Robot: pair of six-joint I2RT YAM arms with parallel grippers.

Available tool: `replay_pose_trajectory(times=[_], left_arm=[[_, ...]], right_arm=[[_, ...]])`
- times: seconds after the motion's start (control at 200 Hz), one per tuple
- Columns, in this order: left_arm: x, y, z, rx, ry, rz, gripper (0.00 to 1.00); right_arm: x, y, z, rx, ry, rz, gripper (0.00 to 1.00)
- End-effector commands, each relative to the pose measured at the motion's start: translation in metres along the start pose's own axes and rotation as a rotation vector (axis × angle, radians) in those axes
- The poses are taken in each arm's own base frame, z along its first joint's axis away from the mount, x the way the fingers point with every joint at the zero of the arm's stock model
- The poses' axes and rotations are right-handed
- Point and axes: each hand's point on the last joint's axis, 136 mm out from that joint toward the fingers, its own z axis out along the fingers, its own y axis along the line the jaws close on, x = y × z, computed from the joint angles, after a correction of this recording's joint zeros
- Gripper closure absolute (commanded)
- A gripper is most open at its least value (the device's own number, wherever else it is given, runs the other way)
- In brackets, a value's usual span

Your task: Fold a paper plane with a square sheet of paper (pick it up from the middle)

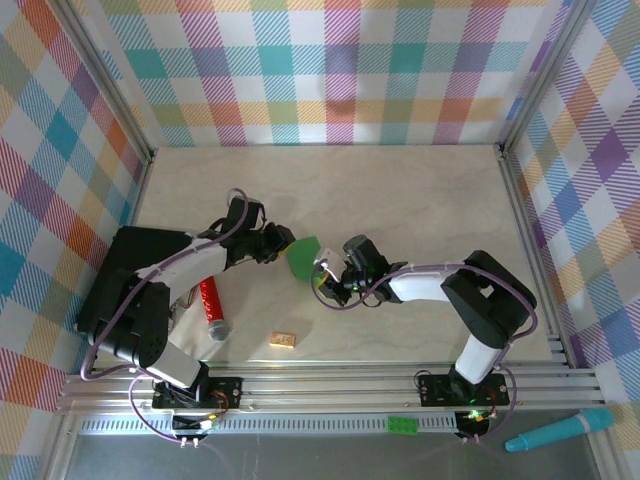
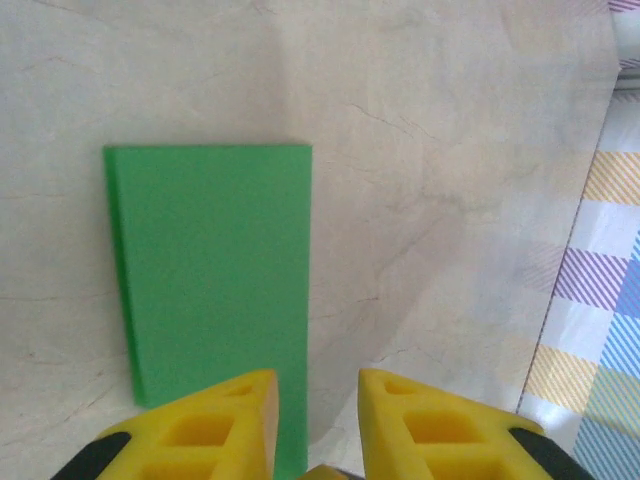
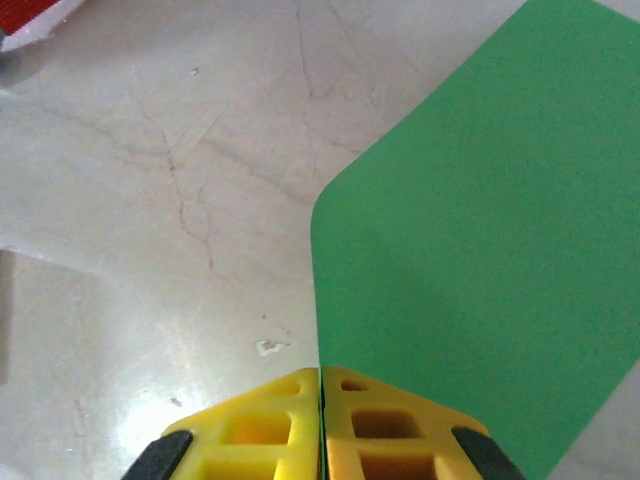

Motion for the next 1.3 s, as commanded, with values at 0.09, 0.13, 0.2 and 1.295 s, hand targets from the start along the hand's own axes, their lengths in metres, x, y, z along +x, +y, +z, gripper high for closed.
replay_pose_trajectory(times=[0.09, 0.13, 0.2, 1.295], left_arm=[[0.025, 0.001, 0.042, -0.041, 0.147, 0.057, 0.81], [0.027, 0.001, 0.05, -0.046, 0.161, 0.065, 0.83], [0.03, 0.004, 0.061, -0.06, 0.184, 0.063, 0.86], [0.069, 0.049, 0.094, -0.219, 0.397, 0.135, 0.95]], right_arm=[[0.011, 0.021, -0.008, -0.087, 0.044, 0.105, 0.91], [0.011, 0.022, -0.009, -0.091, 0.047, 0.148, 0.91], [0.011, 0.023, -0.01, -0.093, 0.048, 0.168, 0.91], [0.011, -0.023, -0.011, 0.169, 0.104, 0.297, 0.93]])
